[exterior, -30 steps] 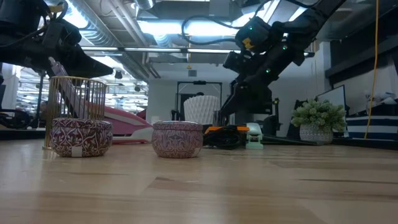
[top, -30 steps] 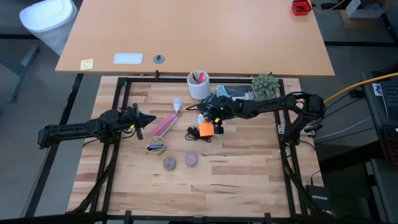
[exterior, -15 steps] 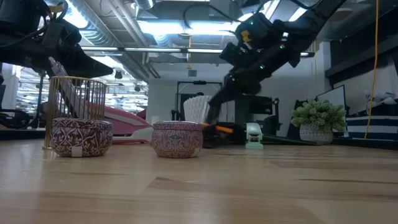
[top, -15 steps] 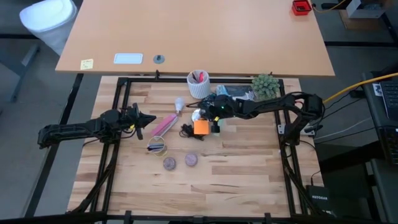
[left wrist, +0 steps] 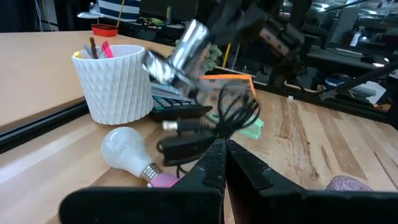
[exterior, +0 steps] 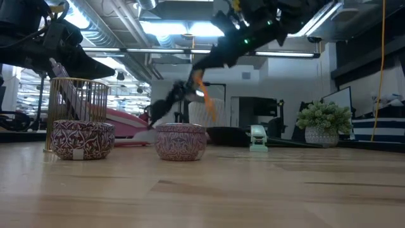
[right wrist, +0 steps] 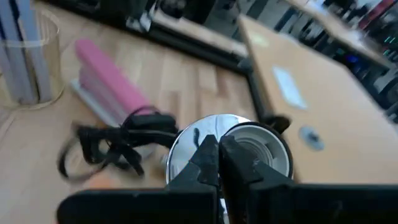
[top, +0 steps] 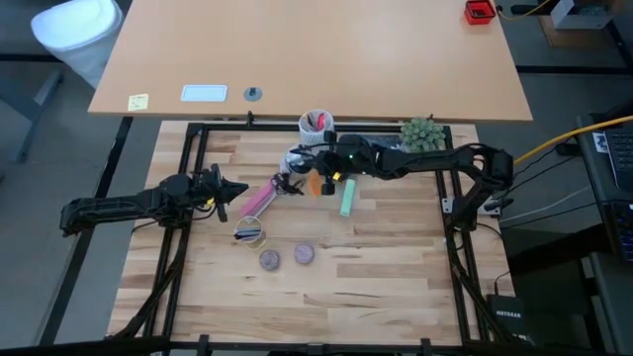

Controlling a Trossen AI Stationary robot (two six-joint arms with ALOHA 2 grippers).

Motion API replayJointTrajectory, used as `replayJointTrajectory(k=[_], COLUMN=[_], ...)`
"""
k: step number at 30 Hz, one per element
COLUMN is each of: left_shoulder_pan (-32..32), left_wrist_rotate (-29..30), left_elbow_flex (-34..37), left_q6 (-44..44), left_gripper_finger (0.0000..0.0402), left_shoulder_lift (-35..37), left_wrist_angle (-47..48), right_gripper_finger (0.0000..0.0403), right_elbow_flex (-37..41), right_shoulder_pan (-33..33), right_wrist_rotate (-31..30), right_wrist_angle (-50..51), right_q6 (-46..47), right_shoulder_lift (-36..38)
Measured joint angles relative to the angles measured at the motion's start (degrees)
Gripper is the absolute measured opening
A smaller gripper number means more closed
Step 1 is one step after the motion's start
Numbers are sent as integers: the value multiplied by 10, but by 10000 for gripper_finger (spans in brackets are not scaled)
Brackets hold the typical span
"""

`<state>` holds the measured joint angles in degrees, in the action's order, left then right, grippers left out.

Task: Screw lightbulb
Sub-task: Prepare the silver lamp

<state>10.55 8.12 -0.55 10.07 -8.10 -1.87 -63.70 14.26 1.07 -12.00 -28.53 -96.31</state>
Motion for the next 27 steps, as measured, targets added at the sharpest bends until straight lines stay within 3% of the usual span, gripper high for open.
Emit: replayJointTrajectory(k=[9,13,20,27], left_shoulder_pan=[0,0,0,0], left_wrist_rotate=[0,0,0,0], left_elbow_flex=[0,0,0,0], left_q6=[0,0,0,0], left_gripper_finger=[1,1,1,1], left_shoulder_lift=[0,0,0,0], left_wrist_angle=[0,0,0,0], right_gripper_finger=[3,2,2,2], right_elbow_flex=[-53,-75,-121,-147], right_shoulder_pan=[-8,-41,-116,-178], right_wrist_rotate=[-24,-26,-92,-149], right_wrist_angle=[84,193,408,528], right_q6=[-27,-51,-65,-14], right_shoulder_lift=[1,1,1,2])
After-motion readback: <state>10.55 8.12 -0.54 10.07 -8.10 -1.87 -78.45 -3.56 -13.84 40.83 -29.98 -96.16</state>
